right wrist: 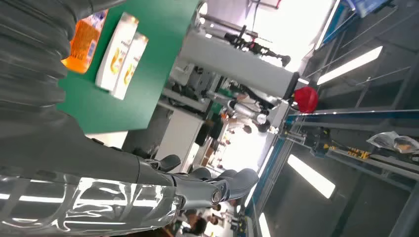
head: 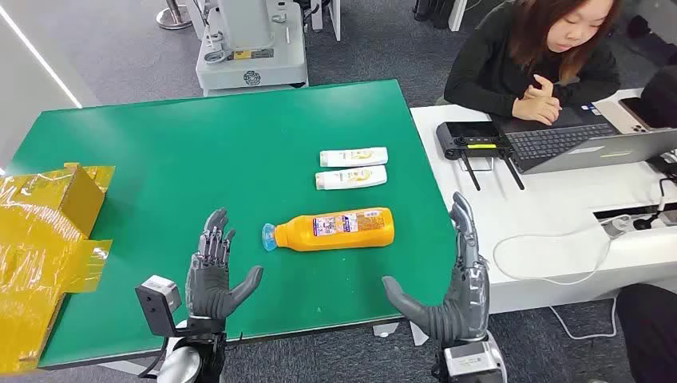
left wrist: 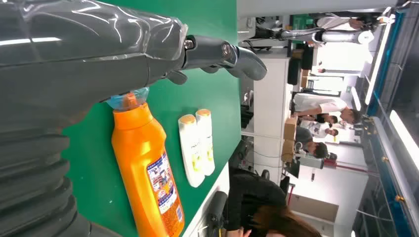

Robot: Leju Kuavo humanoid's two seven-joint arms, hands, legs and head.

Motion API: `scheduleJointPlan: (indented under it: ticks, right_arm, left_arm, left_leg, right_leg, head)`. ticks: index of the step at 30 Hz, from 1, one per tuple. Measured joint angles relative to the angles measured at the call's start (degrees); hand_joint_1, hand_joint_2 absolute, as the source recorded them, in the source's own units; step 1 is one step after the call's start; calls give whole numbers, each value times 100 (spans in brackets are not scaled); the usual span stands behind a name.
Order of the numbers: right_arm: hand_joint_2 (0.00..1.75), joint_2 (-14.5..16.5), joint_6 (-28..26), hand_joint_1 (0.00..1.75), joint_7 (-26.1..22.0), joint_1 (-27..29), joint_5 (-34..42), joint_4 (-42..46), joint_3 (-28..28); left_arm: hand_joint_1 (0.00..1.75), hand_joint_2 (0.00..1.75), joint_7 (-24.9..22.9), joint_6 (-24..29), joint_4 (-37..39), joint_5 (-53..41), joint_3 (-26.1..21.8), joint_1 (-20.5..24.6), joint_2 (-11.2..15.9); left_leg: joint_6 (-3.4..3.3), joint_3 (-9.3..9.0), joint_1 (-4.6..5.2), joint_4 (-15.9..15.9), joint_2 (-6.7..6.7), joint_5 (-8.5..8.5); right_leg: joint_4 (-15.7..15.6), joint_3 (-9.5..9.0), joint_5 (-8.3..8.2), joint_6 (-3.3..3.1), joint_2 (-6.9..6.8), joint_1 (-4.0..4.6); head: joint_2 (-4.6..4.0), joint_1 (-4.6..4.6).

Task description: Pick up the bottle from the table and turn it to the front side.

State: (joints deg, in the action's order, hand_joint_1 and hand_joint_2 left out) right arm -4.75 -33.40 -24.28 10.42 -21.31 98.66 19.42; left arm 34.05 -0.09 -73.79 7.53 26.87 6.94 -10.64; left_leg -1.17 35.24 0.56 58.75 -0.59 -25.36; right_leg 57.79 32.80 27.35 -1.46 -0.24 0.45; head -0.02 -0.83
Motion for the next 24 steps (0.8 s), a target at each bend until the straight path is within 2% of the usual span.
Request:
scheduleJointPlan:
  ticks: [2, 5, 8, 15, 20, 24]
  right_arm:
    - [175, -18, 15, 0, 39, -34, -140, -50, -63]
    - [175, -124, 124, 0, 301, -283, -800, -337, -261]
    - [175, -306, 414, 0, 527, -835, -1296, -899, -484]
    - [175, -580, 1000, 0, 860, -2158, -1657, -2368, -672]
    - [175, -580, 1698, 0, 804, -2852, -884, -3344, -639]
    - [175, -545, 2839, 0, 548, -3364, 370, -4201, -623]
  left_arm:
    - [0, 175, 0, 0, 0, -17, 6, -18, 0]
    - [0, 175, 10, 1, 22, -33, 55, -42, 3]
    - [0, 175, 51, 5, 112, 29, 151, 37, 4]
    - [0, 175, 79, -69, 437, 176, 313, 359, -20]
    - [0, 175, 79, -210, 651, 214, 416, 522, -30]
    - [0, 175, 111, -284, 807, 243, 464, 632, -34]
  left_leg:
    - [0, 0, 0, 0, 0, 0]
    - [0, 0, 0, 0, 5, 0]
    - [-4, -2, 1, 2, 18, 3]
    - [-10, -2, 2, 6, 23, 16]
    - [-10, -1, 2, 7, 21, 16]
    - [-11, 0, 2, 6, 21, 16]
  right_leg:
    - [0, 0, 0, 0, 0, 0]
    - [0, 0, -3, 0, 6, 0]
    - [0, 1, -14, 4, 16, -1]
    - [0, 1, -28, 7, 18, -1]
    - [2, 1, -27, 7, 17, -1]
    - [2, 3, -27, 8, 17, -1]
  head:
    - [0, 0]
    - [0, 0]
    - [0, 1]
    - [0, 1]
    - [0, 1]
    - [0, 2]
